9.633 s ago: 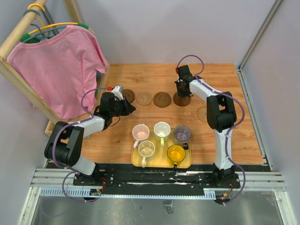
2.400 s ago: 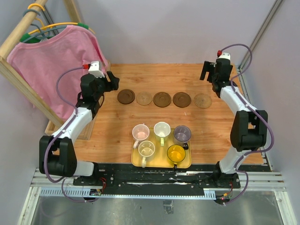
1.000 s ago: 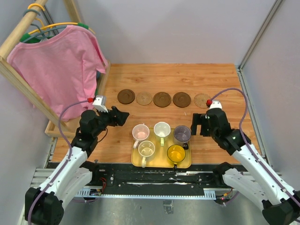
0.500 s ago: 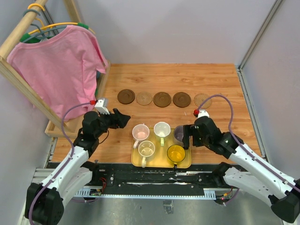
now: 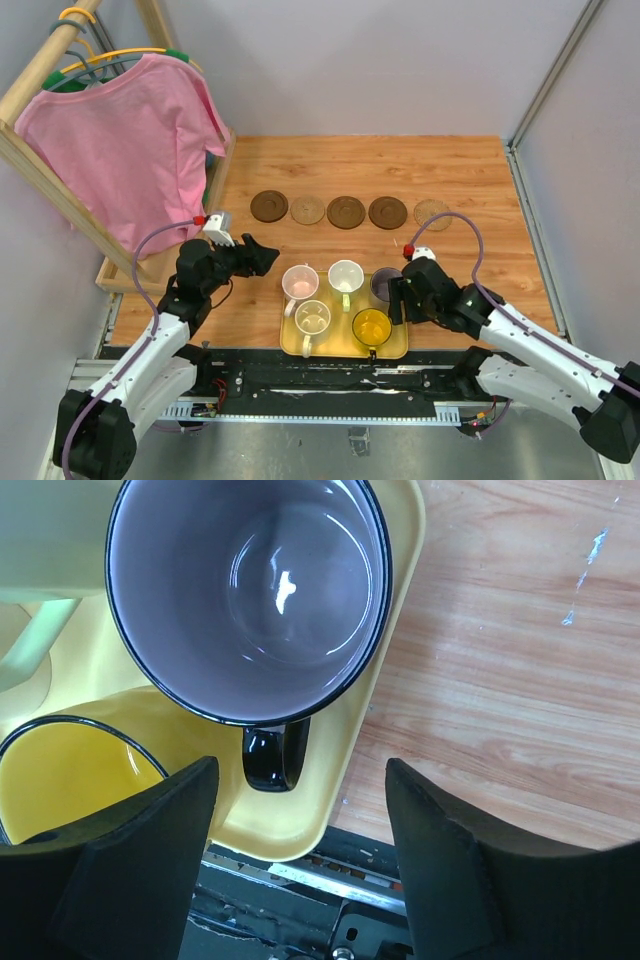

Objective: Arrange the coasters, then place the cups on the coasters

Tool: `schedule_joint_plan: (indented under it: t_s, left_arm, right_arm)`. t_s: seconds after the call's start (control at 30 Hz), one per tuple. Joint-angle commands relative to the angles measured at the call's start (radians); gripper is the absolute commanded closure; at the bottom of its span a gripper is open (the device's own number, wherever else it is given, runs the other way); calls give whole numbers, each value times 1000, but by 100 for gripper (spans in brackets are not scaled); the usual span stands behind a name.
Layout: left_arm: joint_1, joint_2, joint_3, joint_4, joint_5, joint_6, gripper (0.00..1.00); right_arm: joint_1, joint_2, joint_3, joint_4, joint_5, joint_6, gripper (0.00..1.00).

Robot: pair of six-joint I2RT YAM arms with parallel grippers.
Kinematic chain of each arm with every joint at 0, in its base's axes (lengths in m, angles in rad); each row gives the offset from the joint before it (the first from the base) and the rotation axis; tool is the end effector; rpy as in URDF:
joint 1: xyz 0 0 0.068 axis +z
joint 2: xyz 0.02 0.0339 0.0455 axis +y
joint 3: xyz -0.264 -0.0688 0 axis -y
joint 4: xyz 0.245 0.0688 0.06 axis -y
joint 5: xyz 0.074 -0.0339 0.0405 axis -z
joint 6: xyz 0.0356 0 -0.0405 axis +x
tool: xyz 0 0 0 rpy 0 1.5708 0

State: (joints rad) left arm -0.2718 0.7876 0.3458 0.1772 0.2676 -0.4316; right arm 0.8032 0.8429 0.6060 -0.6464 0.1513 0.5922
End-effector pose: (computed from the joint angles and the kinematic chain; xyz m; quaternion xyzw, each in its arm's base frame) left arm 0.1761 -0.0588 0.2217 0.0180 0.7911 -0.3069 0.5289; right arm 0.1191 0.1156 0.2270 -0.0735 0.9363 0.1614 0.3032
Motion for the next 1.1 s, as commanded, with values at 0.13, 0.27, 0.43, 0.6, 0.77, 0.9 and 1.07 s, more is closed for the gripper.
schedule_joint_plan:
  t_s: [0.13, 0.27, 0.43, 0.6, 0.77, 0.9, 1.07]
  left_arm:
    - [-7, -14, -3, 24, 16, 8, 20]
    - [-7, -12, -4, 23, 13, 9, 19]
    - [-7, -7, -8, 23, 13, 13, 19]
    - [-6, 2, -10, 32, 17, 15, 19]
    - [-7, 4, -12, 37, 17, 14, 19]
    - [-7, 3, -17, 40, 14, 12, 19]
    - [-7, 2, -25, 45, 16, 5, 19]
  right_arm:
    - [19, 67, -11, 40, 28, 21, 36]
    - [21, 117, 0, 55, 23, 17, 39]
    - [23, 150, -3, 71, 34, 18, 40]
    - [22, 162, -15, 97, 34, 26, 44]
    - [23, 172, -21, 112, 36, 28, 49]
    - [23, 181, -27, 116, 36, 27, 54]
    - [23, 193, -26, 118, 36, 26, 63]
